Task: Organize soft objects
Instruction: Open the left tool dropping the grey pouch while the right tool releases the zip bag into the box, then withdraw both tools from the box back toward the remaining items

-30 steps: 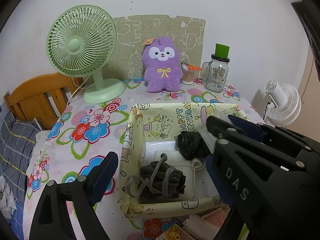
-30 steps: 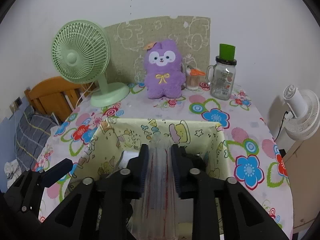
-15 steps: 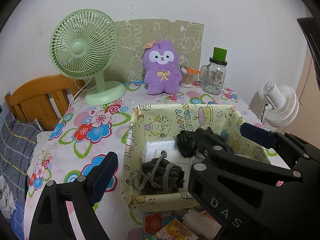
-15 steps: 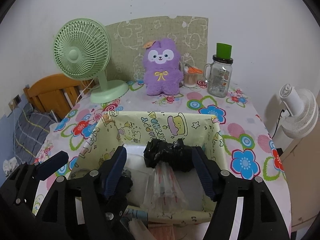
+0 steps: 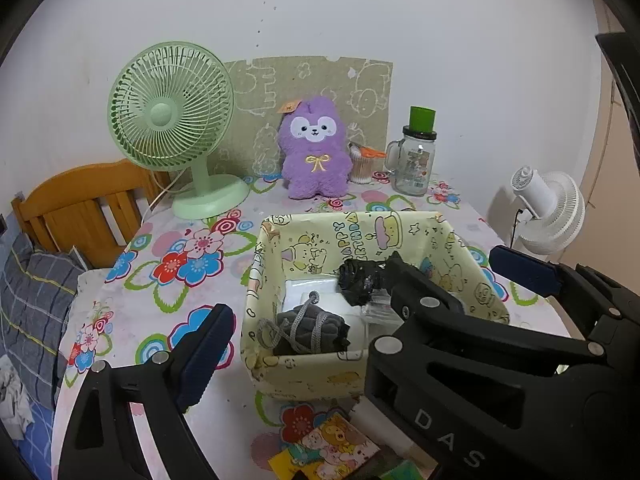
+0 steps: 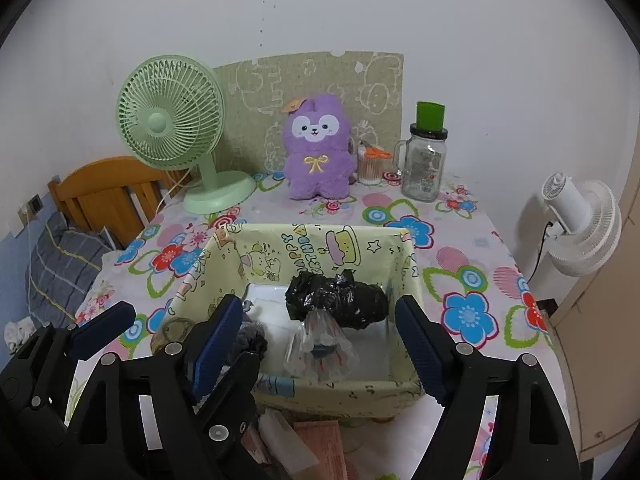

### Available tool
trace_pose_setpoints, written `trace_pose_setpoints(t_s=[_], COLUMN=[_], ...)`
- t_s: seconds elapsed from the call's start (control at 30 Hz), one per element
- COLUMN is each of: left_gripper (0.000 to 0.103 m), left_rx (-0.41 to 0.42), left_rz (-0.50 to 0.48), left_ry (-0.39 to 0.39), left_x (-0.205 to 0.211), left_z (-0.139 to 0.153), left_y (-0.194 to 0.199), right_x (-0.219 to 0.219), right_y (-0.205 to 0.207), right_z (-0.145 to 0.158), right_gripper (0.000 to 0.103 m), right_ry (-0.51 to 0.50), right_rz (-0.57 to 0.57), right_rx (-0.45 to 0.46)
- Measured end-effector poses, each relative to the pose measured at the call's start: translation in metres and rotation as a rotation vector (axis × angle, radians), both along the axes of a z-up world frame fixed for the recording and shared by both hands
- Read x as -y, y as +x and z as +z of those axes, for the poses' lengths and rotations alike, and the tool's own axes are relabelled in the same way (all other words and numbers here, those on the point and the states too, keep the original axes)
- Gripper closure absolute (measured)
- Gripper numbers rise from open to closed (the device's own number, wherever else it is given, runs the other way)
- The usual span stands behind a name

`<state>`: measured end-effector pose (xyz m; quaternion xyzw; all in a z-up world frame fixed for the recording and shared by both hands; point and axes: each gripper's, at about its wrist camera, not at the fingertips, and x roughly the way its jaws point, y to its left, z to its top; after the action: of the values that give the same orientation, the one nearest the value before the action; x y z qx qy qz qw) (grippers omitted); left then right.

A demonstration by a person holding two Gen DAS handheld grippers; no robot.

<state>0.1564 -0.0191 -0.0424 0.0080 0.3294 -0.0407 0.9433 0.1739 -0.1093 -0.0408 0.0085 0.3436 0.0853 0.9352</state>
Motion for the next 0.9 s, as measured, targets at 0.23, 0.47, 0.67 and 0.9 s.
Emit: trace_pose_setpoints(t_s=[0.23,0.47,0.67,0.9], left_gripper=[0.010,0.008,0.007,0.006], left_rx=[0.021,0.039,0.055,0.074], left_rz=[-0.012,-0.024,-0.032,-0.043], left_ry=[0.001,0.002,-0.001,-0.004], left_x=[0.005,0.009,0.012,0.016], left_z=[0.006,0.009,0.012,0.016], left_y=[-0.015,-0.029,-0.043,-0.060], right_x=[0.004,0.009,0.013,0.018], right_y=[-0.019,-0.036,-0.053,-0.072], right_z=[0.009,0.014,0.019,0.025], right_gripper=[0.020,0.016,0.016,0.015], right_ry=[0.000,-0.004,-0.007,-0.015], right_rz=[-0.006,-0.013,-0.018,-0.021], right_rx=[0.028,0.045,0.064,0.088])
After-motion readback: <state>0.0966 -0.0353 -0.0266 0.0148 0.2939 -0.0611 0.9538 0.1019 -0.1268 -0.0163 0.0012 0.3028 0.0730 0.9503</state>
